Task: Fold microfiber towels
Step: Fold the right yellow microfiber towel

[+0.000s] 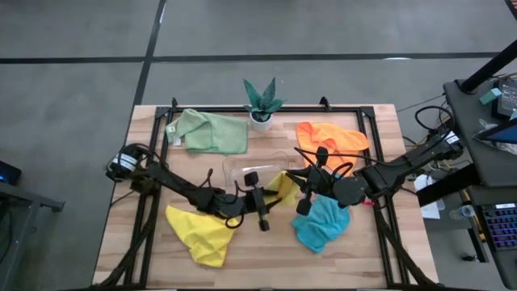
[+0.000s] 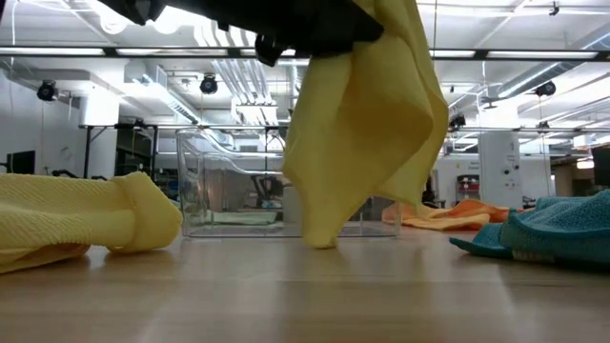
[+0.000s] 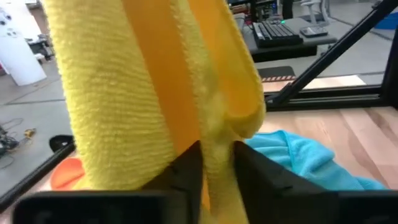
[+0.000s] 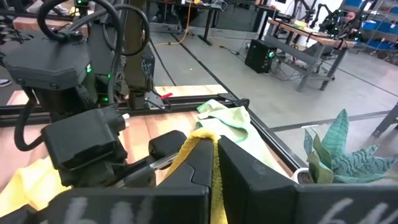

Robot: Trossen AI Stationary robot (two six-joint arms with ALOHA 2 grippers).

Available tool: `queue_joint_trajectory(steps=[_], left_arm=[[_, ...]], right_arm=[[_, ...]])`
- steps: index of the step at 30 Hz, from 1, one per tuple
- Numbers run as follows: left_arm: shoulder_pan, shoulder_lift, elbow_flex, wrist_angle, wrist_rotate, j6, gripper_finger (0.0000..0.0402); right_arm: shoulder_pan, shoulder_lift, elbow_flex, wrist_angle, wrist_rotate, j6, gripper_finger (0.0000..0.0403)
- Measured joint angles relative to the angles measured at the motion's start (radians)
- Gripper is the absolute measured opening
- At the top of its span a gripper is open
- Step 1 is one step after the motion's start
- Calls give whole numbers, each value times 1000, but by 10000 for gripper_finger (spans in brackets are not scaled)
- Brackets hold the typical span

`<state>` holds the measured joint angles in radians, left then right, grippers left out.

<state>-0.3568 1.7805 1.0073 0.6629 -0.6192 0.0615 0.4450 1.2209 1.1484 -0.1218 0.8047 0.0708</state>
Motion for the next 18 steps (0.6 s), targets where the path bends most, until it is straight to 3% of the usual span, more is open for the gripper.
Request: queue_joint_trajectory(steps=[3, 9, 14, 18], left_arm=[[0, 0, 0, 0, 9, 3, 9], [-53, -58, 3, -83, 12, 28, 1], [-134, -167, 10, -165, 31, 66, 0], [-199, -284, 10, -205, 118, 75, 0]], right_arm=[[0, 0, 0, -1, 0, 0, 8], [9, -5, -1, -61, -65, 46, 9], [9, -17, 0, -108, -308, 123, 9], [13, -21, 13, -141, -537, 172, 9]])
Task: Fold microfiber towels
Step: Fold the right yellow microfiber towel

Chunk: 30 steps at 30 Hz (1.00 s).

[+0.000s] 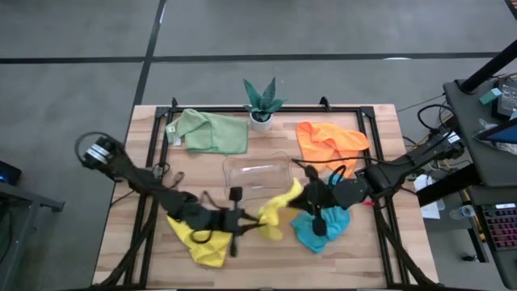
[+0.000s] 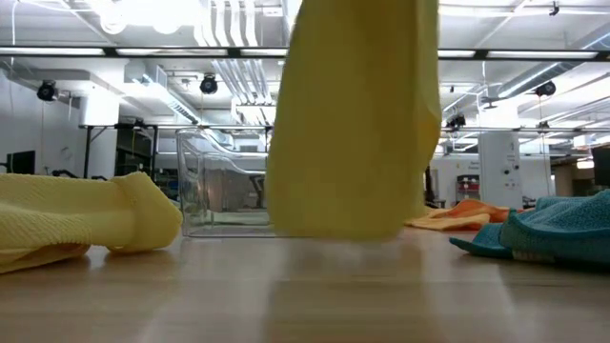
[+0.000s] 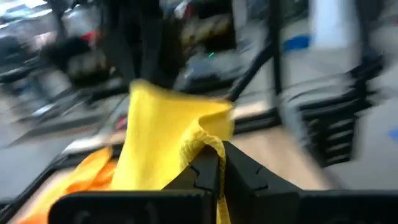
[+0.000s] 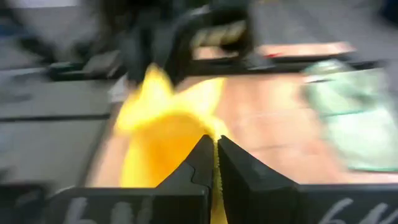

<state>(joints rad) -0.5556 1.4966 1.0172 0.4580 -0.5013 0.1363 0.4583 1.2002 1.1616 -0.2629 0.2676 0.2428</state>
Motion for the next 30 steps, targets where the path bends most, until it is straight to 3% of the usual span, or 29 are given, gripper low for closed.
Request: queue_joint_trajectory(steps=[6, 10, 13, 20, 26, 30], left_arm=[[-64, -126, 0, -27, 86, -15, 0], [-75, -185, -1, -127, 130, -78, 0], [-72, -213, -1, -263, 128, -132, 0], [-25, -303, -1, -468, 127, -203, 0], [-24, -353, -9, -516, 131, -231, 0], [-59, -294, -10, -527, 161, -300, 0]], right_arm=[[14, -1, 46, -46, -280, 62, 9], [28, -1, 100, -139, -363, 52, 9], [30, -1, 141, -239, -347, 32, 9], [19, -1, 210, -406, -111, -80, 8], [24, 10, 183, -407, -124, -58, 9], [52, 60, 134, -396, -161, -13, 9]])
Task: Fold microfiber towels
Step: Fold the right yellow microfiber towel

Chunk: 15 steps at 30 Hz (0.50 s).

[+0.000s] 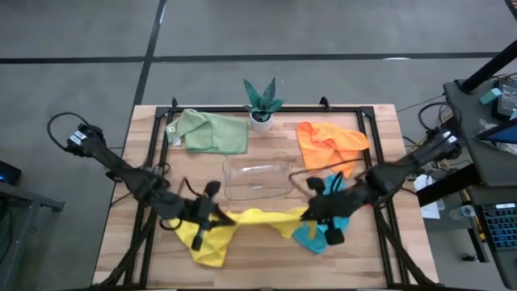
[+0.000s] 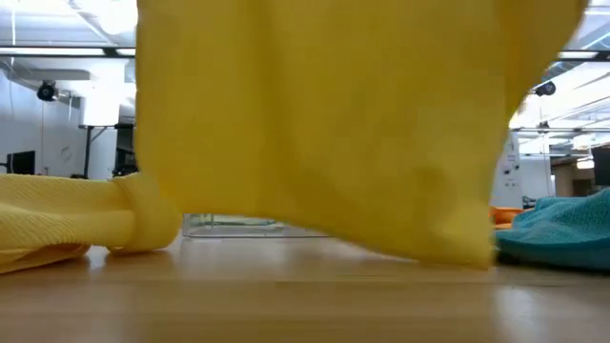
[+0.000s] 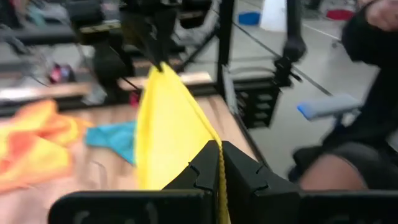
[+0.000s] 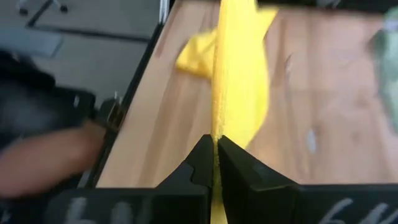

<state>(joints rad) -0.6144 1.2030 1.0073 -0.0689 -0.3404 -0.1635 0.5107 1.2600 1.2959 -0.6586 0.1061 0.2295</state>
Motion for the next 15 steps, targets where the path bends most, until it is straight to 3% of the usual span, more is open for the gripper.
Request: queue_joint_trajectory(steps=[7, 15], left_arm=[[-62, 171, 5, 12, 70, -167, 0], [-109, 378, 7, 116, 104, -300, 0]], right_arm=[[63, 180, -16, 67, -102, 62, 9], [100, 406, -12, 109, -119, 70, 9]])
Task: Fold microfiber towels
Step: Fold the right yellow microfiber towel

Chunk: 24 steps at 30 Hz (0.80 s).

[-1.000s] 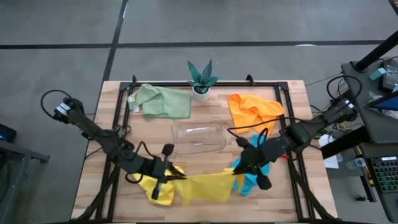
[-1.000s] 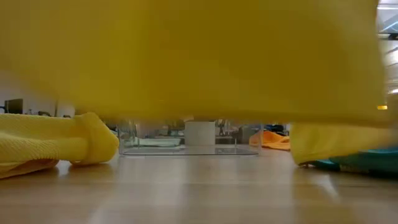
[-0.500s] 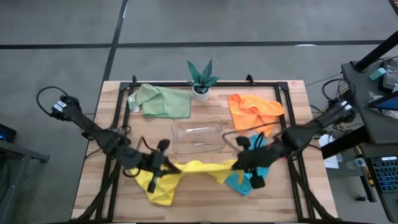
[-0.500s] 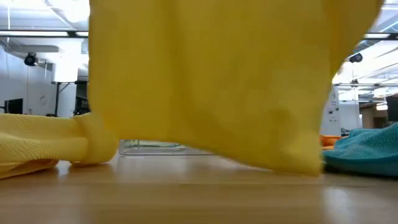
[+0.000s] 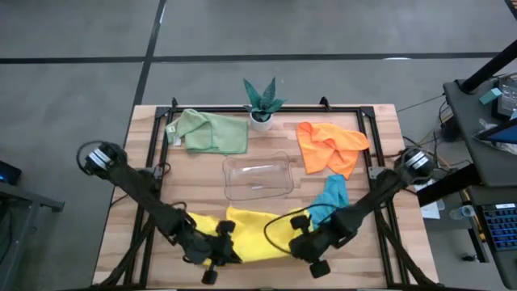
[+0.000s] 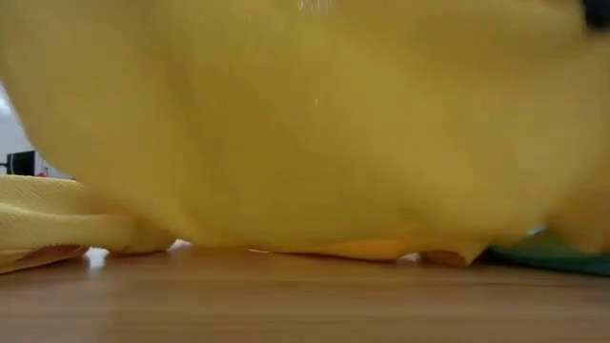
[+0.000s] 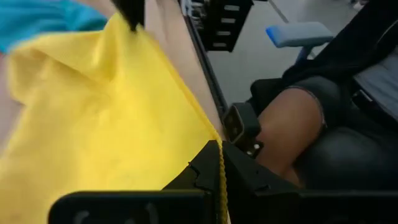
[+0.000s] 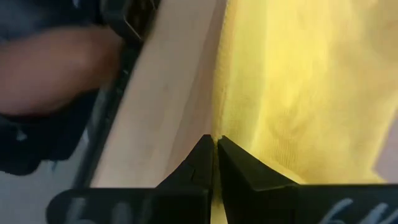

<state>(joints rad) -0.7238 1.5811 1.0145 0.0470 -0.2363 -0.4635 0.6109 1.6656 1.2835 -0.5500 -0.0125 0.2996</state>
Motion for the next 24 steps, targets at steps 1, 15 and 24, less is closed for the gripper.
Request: queue_joint_trajectory(steps=[1, 15, 24], left_arm=[[0, 23, 0, 29, 19, -6, 0], [0, 162, -3, 102, 101, -282, 26], [1, 78, -5, -33, 141, -337, 124]], right_arm=[[0, 22, 0, 7, -2, 0, 9], [-8, 131, 0, 74, -153, -7, 82], [-12, 35, -6, -26, -109, -30, 191]])
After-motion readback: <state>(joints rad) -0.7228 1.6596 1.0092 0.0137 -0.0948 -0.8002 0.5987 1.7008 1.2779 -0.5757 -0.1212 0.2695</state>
